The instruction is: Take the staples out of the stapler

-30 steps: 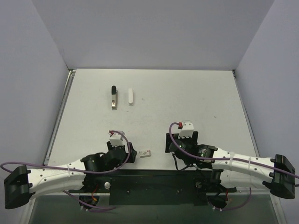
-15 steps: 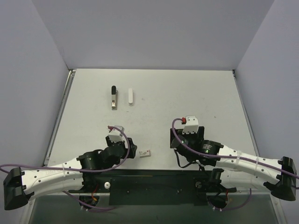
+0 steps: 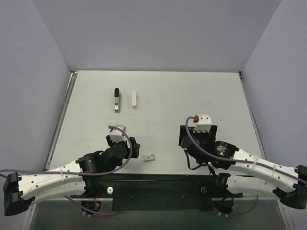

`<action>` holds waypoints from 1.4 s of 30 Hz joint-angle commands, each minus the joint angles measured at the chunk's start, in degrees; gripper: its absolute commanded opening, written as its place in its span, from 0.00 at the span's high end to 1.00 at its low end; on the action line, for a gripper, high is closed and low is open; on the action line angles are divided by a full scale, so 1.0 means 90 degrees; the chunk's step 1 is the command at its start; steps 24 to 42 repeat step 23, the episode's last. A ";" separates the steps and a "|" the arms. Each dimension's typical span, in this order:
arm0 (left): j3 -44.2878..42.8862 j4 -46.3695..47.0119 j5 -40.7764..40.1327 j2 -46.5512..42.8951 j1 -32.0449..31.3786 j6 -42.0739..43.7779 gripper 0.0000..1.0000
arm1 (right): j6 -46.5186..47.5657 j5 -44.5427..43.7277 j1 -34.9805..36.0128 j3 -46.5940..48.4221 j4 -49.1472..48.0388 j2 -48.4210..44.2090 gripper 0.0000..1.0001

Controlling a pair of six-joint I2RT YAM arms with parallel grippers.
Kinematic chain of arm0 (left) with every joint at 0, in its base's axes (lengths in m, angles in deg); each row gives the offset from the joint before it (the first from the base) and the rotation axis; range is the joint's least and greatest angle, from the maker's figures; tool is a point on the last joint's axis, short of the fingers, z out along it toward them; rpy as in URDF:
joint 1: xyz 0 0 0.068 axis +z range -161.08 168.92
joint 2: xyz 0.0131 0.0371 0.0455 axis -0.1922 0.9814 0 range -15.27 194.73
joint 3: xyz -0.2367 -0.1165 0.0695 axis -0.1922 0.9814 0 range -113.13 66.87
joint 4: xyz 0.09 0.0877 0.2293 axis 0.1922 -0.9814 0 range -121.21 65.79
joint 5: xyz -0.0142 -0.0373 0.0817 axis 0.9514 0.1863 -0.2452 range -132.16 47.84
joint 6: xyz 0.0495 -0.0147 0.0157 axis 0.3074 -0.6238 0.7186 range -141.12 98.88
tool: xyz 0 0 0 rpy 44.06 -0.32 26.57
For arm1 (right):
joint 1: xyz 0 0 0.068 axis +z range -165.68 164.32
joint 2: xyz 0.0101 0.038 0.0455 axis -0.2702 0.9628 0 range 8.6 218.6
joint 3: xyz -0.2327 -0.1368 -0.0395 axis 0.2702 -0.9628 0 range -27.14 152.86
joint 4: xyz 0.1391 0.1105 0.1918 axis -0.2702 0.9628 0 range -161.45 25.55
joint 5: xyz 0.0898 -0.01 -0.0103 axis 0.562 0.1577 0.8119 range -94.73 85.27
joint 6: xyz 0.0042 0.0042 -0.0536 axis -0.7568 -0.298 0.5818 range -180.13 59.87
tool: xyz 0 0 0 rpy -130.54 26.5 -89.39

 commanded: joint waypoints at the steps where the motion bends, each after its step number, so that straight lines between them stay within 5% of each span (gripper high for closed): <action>1: -0.0403 -0.0125 -0.0487 -0.0021 -0.0036 0.0201 0.11 | 0.0061 -0.0403 -0.0071 0.0228 0.0298 -0.0156 0.00; 22: -0.0471 0.0061 -0.1533 0.0252 -0.0036 0.0639 0.08 | 0.0383 -0.0101 -0.0314 0.0306 0.0395 -0.0429 0.00; 42: -0.0539 0.0071 -0.1524 0.0272 -0.0036 0.0698 0.08 | 0.0413 -0.0129 -0.0324 0.0374 0.0424 -0.0381 0.00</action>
